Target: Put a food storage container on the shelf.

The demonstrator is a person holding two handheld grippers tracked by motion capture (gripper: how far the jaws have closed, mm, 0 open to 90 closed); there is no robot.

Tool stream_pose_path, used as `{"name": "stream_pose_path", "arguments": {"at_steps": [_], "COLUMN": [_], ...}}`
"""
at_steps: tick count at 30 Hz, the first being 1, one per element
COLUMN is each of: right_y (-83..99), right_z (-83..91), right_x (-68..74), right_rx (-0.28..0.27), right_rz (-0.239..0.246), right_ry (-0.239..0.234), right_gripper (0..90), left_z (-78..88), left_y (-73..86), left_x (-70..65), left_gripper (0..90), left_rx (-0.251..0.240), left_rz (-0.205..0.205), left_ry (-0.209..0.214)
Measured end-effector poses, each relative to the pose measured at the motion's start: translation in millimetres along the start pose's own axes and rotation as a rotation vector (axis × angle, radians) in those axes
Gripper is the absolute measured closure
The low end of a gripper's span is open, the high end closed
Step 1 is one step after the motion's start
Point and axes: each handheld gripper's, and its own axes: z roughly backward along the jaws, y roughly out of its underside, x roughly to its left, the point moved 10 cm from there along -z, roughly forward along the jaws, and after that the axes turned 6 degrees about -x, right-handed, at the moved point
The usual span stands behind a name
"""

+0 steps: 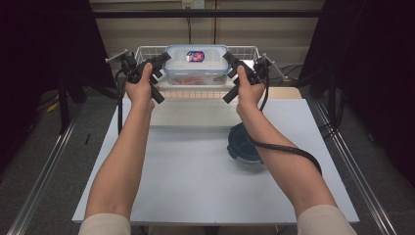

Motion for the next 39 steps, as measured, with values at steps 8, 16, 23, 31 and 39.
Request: {"name": "stream_pose_path", "arguments": {"at_steps": [8, 16, 23, 31, 39], "right_y": [-0.3, -0.8, 0.2, -1.0, 3.0], "right_z": [-2.8, 2.4, 11.2, 30.4, 48.8], "right_x": [-1.6, 1.4, 7.3, 3.7, 6.2], "right_rx": [0.000, -0.009, -0.001, -0.002, 0.015], "right_rz": [0.012, 0.075, 0.090, 0.089, 0.090], "right_ry": [0.003, -0.007, -0.028, -0.040, -0.064], "right_gripper": [53.7, 48.7, 40.5, 35.1, 31.9], "left_z": [-2.2, 3.3, 11.7, 24.9, 38.5], "left_y": [0.4, -1.4, 0.9, 11.2, 19.7], "left_x": [2.1, -0.8, -10.0, -11.8, -21.6], "left_gripper": [52.6, 47.1, 41.2, 37.3, 32.0], "left_rx": [0.006, 0.005, 0.009, 0.006, 0.013], "left_rz": [-0.033, -0.083, -0.127, -0.128, -0.163], "left_ry": [-0.014, -0.025, -0.025, -0.024, -0.004]}}
